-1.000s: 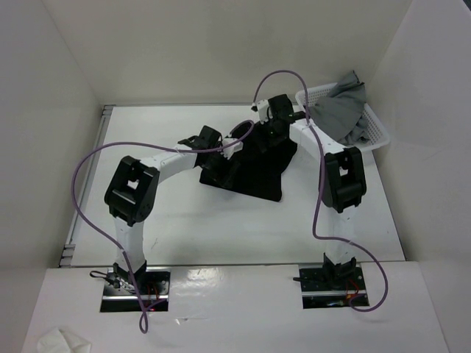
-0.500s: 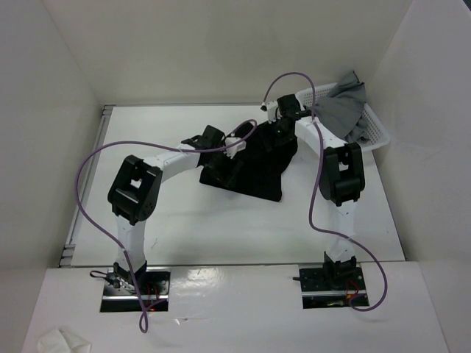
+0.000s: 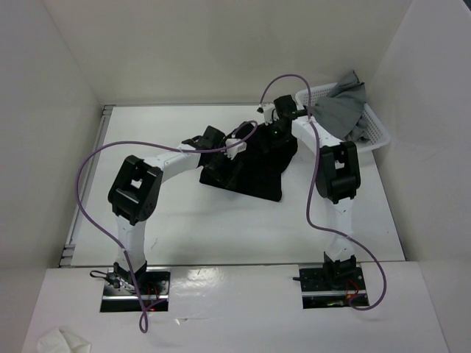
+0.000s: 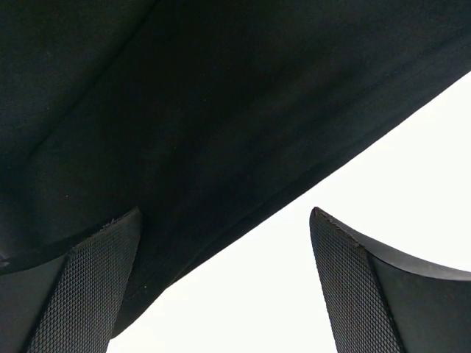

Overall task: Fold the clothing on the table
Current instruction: Flatten the skirt out

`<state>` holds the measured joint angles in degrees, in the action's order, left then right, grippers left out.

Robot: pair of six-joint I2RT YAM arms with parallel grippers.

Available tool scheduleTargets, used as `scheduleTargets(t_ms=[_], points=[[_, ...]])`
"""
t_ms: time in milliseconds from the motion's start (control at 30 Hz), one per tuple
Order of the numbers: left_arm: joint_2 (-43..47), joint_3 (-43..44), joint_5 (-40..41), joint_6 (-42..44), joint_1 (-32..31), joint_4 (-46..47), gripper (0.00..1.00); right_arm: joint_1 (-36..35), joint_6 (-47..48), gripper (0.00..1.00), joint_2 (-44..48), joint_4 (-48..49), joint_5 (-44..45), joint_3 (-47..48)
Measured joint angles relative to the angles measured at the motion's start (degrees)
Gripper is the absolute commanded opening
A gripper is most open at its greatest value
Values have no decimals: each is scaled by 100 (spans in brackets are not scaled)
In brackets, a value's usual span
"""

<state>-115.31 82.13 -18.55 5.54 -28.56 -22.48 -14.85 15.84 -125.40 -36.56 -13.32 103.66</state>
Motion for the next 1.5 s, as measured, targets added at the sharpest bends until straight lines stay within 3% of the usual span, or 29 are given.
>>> scheduleTargets(t_ms=[467,600,800,1000,1267,1500], points=[[0,-2,-109,0,-4,-37,100,-76,-105,96,-966,-114,-90,1161],[0,-31,-133,0,-4,-57,100,-76,-146,96,-1432,-210,-74,1991],[7,-164,-155,4,-4,-26,100,-76,-245,93,-2581,-839,-94,4063],[74,-240,-173,2,-7,-24,100,-76,-328,93,-2424,-1379,-280,4059],[138,-275,-175,-11,-7,-68,100,-129,-404,93,-1307,-1836,-297,3738],[151,-275,-225,-31,-7,-85,100,-566,-400,93,-553,-1434,120,1878]])
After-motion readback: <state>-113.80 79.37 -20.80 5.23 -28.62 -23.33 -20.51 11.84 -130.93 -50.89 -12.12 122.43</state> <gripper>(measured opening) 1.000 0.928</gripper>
